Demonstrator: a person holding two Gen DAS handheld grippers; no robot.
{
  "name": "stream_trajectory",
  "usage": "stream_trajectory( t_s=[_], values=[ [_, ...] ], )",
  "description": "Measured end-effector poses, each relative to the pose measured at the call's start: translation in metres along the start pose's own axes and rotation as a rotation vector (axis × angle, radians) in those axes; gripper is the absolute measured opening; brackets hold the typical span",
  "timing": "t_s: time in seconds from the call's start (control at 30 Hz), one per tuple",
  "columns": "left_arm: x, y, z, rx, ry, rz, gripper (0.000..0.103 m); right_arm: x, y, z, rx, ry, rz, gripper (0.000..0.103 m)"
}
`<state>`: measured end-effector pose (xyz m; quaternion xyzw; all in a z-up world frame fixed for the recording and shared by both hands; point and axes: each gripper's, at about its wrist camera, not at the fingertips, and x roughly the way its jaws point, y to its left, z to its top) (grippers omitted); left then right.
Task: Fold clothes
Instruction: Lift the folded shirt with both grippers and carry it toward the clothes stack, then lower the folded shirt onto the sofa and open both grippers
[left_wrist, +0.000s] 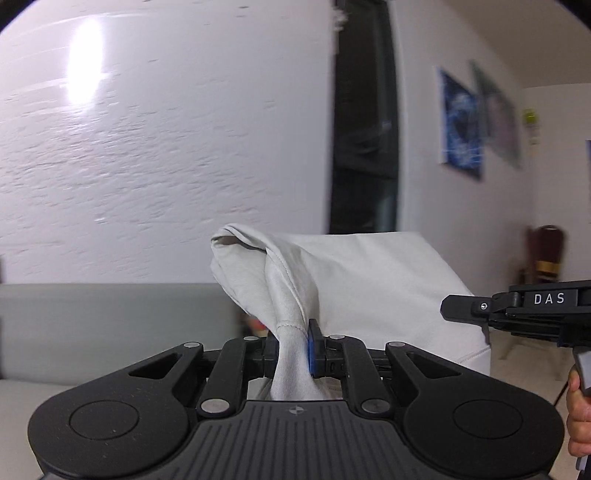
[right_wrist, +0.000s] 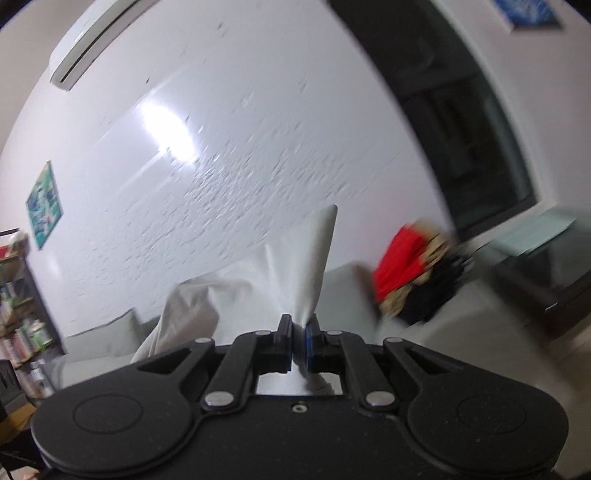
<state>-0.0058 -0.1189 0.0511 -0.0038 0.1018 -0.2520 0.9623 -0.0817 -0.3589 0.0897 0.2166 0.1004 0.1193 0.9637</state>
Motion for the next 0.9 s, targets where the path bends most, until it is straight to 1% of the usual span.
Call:
stream_trajectory(
  t_s=[0.07, 0.1, 0.17, 0.27, 0.4, 0.47, 0.53, 0.57, 0.6, 0.63, 0.67, 0.7, 0.73, 0.77, 0.8, 0.87, 0.9],
  values=[
    [0.002, -0.027, 0.009, 0.023, -0.038, -0.055, 0.011, -0.017, -0.007, 0.005, -0.01, -0.016, -0.056, 0.007],
    [0.009, -0.037, 0.009, 0.025, -0.034, -0.075, 0.011, -0.024, -0.011, 0.006, -0.013, -0.021, -0.084, 0.007],
    [0.03, -0.051, 0.002, 0.019, 0.006, -0.104, 0.011, -0.029, -0.023, 0.004, -0.003, -0.017, -0.132, 0.007],
    [0.064, -0.072, -0.009, 0.012, 0.06, -0.139, 0.011, -0.024, -0.054, -0.003, 0.043, 0.001, -0.178, 0.007],
    [0.122, -0.084, -0.017, 0.002, 0.114, -0.129, 0.011, 0.006, -0.103, -0.009, 0.11, 0.025, -0.225, 0.007],
    [0.151, -0.083, -0.025, 0.007, 0.135, -0.111, 0.012, 0.033, -0.132, -0.01, 0.148, 0.056, -0.249, 0.007],
    [0.189, -0.078, -0.039, 0.025, 0.183, -0.067, 0.027, 0.069, -0.163, -0.017, 0.183, 0.121, -0.298, 0.008],
    [0.211, -0.072, -0.047, 0.031, 0.231, -0.026, 0.037, 0.087, -0.178, -0.02, 0.2, 0.153, -0.322, 0.013],
    [0.234, -0.065, -0.056, 0.032, 0.3, 0.034, 0.039, 0.106, -0.194, -0.024, 0.217, 0.186, -0.347, 0.029],
    [0.251, -0.056, -0.064, 0.022, 0.372, 0.097, 0.038, 0.121, -0.208, -0.028, 0.239, 0.218, -0.375, 0.038],
    [0.259, -0.045, -0.069, -0.006, 0.426, 0.139, 0.035, 0.128, -0.22, -0.032, 0.274, 0.251, -0.413, 0.044],
    [0.259, -0.032, -0.073, -0.048, 0.448, 0.149, 0.037, 0.132, -0.23, -0.037, 0.306, 0.272, -0.438, 0.046],
    [0.254, -0.02, -0.075, -0.082, 0.449, 0.139, 0.04, 0.125, -0.235, -0.04, 0.328, 0.262, -0.43, 0.05],
    [0.249, -0.011, -0.077, -0.095, 0.45, 0.131, 0.045, 0.118, -0.24, -0.044, 0.343, 0.253, -0.424, 0.064],
    [0.244, -0.007, -0.078, -0.094, 0.46, 0.127, 0.045, 0.11, -0.242, -0.046, 0.335, 0.251, -0.428, 0.075],
    [0.235, -0.007, -0.081, -0.088, 0.49, 0.109, 0.045, 0.096, -0.24, -0.05, 0.305, 0.266, -0.445, 0.075],
    [0.233, -0.008, -0.083, -0.101, 0.508, 0.089, 0.045, 0.091, -0.236, -0.051, 0.29, 0.277, -0.435, 0.075]
  ],
)
